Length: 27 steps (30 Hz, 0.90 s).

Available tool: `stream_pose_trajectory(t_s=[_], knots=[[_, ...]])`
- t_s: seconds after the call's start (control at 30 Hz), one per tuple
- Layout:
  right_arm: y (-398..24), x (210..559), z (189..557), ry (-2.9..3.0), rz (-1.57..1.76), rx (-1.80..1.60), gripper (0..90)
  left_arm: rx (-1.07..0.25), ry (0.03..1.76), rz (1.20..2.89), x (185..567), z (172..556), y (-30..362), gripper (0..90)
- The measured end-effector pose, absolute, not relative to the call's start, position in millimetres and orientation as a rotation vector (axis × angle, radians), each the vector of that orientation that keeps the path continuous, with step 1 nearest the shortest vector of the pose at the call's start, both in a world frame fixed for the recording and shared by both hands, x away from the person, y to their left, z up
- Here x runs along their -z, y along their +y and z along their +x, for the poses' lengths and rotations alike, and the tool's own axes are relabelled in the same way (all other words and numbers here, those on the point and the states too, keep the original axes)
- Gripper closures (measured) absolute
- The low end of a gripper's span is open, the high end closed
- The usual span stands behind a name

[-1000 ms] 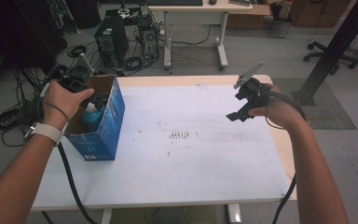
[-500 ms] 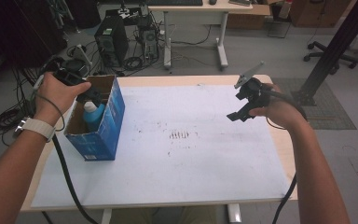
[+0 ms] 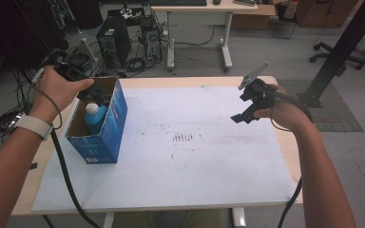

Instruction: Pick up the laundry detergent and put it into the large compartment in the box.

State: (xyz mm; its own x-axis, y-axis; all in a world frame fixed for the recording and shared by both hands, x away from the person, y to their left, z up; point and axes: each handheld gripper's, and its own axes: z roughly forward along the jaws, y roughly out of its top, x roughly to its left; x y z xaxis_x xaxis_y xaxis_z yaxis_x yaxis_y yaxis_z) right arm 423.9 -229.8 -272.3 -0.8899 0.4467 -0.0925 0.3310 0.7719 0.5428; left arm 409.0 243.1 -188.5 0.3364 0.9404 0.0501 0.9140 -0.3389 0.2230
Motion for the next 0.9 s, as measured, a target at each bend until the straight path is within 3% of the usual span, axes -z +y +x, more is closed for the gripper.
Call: stream_pose_trajectory(t_s=[0.9], knots=[[-233.2,272.2,425.4,2.748,0.628,-0.780,8.6,-0.119,1.479,2.623,168.9,409.9,203.1,10.7]])
